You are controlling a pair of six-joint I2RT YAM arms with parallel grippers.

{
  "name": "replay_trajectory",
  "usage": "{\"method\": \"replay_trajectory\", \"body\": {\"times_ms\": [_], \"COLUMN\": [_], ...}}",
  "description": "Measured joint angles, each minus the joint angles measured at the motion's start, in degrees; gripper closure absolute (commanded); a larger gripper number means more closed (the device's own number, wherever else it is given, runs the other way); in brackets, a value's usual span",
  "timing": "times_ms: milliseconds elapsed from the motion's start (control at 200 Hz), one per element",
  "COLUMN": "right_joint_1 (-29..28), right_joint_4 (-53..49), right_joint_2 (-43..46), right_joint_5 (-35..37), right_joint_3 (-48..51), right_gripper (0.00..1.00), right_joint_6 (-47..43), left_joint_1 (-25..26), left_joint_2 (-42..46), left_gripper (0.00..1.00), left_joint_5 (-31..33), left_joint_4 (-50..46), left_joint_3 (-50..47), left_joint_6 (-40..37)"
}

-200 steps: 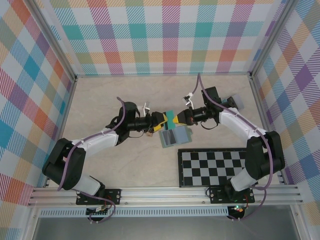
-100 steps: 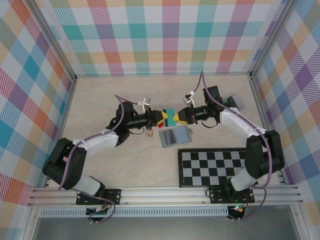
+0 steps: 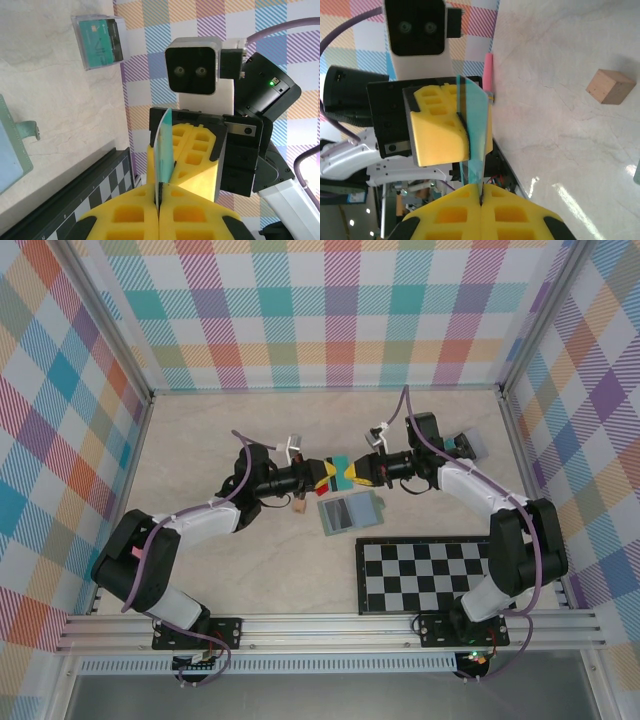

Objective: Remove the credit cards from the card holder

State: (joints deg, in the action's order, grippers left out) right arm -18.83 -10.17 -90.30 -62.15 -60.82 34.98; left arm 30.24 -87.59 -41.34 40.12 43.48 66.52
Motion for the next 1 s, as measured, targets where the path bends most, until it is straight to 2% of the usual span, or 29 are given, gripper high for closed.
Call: {"method": "replay_trajectory", "body": {"times_ms": [105, 150, 320, 460, 600, 835, 1000], "right_joint_1": [-0.09, -0.13, 0.9, 3.52, 7.54, 15.28, 19.26], "right_joint_4": [-3.52, -6.08, -18.1, -24.9, -28.33, -30.73, -31.21], "right_joint_2": [0.0, 0.0, -0.02, -0.31, -1.11, -1.7, -4.79], "right_joint_5": [3.28, 5.75, 21.05, 33.62, 43.12, 54.05, 57.9], "right_joint_3": [-1.64, -2.91, -9.84, -14.82, -18.45, -22.43, -25.42], "right_gripper": [1.0, 1.0, 1.0, 1.0, 1.0, 1.0, 1.0], "right_joint_6": [-2.32, -3.96, -12.39, -18.97, -24.39, -33.18, -41.44], "left_joint_1": [0.11, 0.11, 0.11, 0.11, 0.11, 0.11, 0.11], "left_joint_2": [0.15, 0.59, 4.81, 9.22, 10.8, 10.84, 11.02], "left_gripper": [0.47, 0.38, 0.2, 0.14, 0.09, 0.01, 0.0], "left_joint_5": [1.64, 3.1, 12.79, 21.81, 29.11, 34.16, 35.69], "left_joint_4": [-6.69, -11.85, -36.3, -52.65, -62.58, -71.12, -73.11], "left_joint_3": [0.46, 1.07, 6.75, 11.78, 14.32, 14.4, 14.36], "left_joint_6": [-2.99, -4.57, -15.76, -23.69, -28.63, -32.83, -34.03]}}
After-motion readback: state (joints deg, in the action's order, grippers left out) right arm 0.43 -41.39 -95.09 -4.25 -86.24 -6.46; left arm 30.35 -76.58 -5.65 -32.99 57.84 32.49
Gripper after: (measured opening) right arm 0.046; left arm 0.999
